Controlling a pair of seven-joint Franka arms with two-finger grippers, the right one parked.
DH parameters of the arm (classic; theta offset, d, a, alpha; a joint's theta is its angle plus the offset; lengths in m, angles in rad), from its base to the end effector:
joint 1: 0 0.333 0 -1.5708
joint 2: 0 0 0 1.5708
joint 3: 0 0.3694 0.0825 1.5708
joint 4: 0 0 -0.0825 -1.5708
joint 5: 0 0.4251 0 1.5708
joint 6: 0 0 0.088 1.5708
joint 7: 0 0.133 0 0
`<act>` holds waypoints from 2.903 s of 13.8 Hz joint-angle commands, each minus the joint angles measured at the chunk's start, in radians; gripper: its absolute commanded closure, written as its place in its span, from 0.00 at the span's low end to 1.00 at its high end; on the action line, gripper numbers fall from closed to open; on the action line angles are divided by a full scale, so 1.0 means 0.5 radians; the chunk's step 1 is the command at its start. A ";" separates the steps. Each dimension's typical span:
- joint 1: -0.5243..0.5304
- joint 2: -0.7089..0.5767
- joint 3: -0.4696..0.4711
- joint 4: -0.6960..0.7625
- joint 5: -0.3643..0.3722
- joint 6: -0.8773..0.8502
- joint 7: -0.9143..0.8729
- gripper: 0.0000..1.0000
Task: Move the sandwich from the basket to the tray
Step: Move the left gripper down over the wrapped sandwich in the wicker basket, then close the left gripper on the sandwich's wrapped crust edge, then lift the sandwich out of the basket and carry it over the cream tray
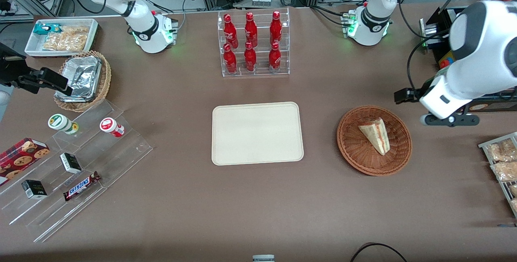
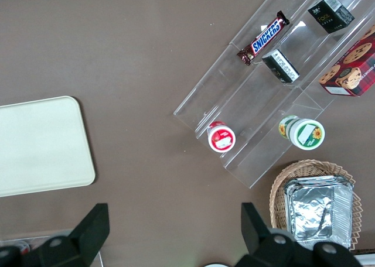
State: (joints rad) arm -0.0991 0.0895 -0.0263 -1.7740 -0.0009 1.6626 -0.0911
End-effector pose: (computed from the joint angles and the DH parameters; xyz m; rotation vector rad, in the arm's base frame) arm 0.6010 -0.0754 0.5020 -3.1071 0.0532 0.3119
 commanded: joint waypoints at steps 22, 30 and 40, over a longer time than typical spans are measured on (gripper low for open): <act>-0.032 0.146 0.004 -0.983 0.014 1.448 -1.281 0.00; -0.063 0.287 0.004 -0.971 -0.007 1.547 -1.293 0.04; -0.066 0.183 0.004 -0.895 0.005 1.391 -1.122 0.89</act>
State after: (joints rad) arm -0.1212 0.2207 -0.0284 -2.2476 -0.0015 2.4164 -0.6738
